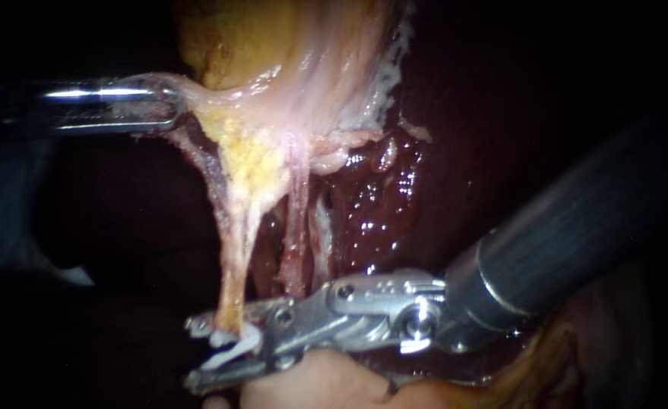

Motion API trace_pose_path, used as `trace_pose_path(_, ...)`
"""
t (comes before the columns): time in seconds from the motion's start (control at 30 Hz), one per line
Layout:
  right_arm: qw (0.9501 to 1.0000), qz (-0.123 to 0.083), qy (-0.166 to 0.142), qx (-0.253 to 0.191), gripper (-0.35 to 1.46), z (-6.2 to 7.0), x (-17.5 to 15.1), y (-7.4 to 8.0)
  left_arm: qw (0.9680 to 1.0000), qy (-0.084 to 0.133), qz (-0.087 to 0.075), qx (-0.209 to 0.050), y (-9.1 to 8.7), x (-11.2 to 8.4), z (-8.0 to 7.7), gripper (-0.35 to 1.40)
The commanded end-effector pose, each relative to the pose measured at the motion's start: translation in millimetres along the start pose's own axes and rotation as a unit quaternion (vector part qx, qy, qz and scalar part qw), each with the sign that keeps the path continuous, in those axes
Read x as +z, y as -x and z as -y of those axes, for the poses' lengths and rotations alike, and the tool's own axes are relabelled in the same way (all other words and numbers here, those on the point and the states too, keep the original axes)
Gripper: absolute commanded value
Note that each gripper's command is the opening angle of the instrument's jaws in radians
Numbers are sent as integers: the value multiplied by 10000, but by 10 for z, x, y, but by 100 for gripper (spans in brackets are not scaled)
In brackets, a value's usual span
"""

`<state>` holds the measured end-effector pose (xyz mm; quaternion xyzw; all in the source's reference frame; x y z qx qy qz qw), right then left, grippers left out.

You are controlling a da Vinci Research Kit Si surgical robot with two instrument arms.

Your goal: Clipping second clip left tube

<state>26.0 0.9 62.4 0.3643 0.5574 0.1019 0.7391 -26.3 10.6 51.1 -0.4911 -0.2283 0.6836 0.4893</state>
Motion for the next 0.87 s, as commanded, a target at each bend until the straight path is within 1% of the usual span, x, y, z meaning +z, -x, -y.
trace_pose_path(0.03, 10000, -3, 18, 0, 1, -2, -1, 2, 10000, 2, 0, 0, 0, 0, 0, -35)
trace_pose_path(0.13, 10000, -10, 35, 62, -14, -5, -2, 3, 10000, 2, 1, 0, 0, 0, 0, -35)
trace_pose_path(0.23, 9999, -14, 30, 120, -35, -6, -3, 3, 10000, 2, 0, 1, 0, 0, 0, -35)
trace_pose_path(0.3, 9995, -48, 31, 326, -35, -7, -5, 3, 10000, 2, 0, 2, 0, 0, 0, -35)
trace_pose_path(0.37, 9988, 28, 33, 482, -35, -7, -6, 4, 10000, 2, 0, 2, 0, 0, 0, -35)
trace_pose_path(0.4, 9987, 113, 63, 492, -35, -7, -6, 4, 10000, 2, 0, 2, 0, 0, 0, -35)
trace_pose_path(0.43, 9987, 143, 70, 493, -35, -7, -6, 4, 10000, 2, 0, 2, 0, 0, 0, -35)
trace_pose_path(0.53, 9987, 152, 43, 485, -35, -8, -5, 7, 10000, 2, 0, 2, 0, 0, 1, -35)
trace_pose_path(0.87, 9987, 154, 40, 483, -35, -14, -9, 10, 10000, 4, 1, 5, 0, 1, 3, -35)
